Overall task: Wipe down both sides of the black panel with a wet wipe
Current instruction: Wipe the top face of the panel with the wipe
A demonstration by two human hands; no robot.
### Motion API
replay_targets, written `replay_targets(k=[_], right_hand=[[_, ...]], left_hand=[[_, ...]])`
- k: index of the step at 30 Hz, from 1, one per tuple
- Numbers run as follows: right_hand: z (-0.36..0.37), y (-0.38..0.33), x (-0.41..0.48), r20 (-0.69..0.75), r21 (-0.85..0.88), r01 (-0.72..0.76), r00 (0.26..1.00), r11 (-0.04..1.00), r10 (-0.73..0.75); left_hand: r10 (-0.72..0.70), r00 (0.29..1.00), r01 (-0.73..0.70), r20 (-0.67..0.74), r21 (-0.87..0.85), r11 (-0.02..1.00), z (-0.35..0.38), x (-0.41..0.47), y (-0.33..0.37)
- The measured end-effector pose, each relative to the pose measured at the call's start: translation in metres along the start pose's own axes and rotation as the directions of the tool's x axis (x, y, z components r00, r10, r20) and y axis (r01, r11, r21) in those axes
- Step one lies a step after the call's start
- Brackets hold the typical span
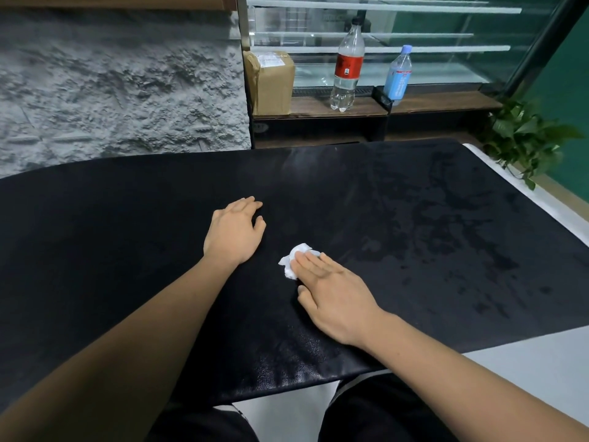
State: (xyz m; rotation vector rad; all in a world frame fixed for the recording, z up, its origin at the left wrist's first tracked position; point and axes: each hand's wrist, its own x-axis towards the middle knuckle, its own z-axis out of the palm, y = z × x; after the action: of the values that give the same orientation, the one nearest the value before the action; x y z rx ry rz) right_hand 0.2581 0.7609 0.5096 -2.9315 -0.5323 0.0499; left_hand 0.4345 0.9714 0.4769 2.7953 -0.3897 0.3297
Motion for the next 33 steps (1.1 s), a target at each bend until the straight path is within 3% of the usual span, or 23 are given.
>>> replay_targets(k=[12, 22, 33], right_hand=[[-0.005, 0.006, -0.011, 0.001, 0.142, 0.061, 0.998, 0.988, -0.062], [-0.011, 0.061, -0.016, -0.053, 0.127, -0.058, 0.996, 0.990, 0.065], [-0.029, 0.102, -0.030, -0.014, 0.098, -0.235, 0.971, 0.967, 0.238]], left_hand=[[0.003, 1.000, -0.003, 0.000, -0.010, 1.000, -0.001, -0.001, 0.000], [0.001, 1.000, -0.001, 0.005, -0.005, 1.000, -0.002, -0.002, 0.001], [-0.002, 1.000, 0.002, 0.009, -0.010, 1.000, -0.003, -0.002, 0.001]])
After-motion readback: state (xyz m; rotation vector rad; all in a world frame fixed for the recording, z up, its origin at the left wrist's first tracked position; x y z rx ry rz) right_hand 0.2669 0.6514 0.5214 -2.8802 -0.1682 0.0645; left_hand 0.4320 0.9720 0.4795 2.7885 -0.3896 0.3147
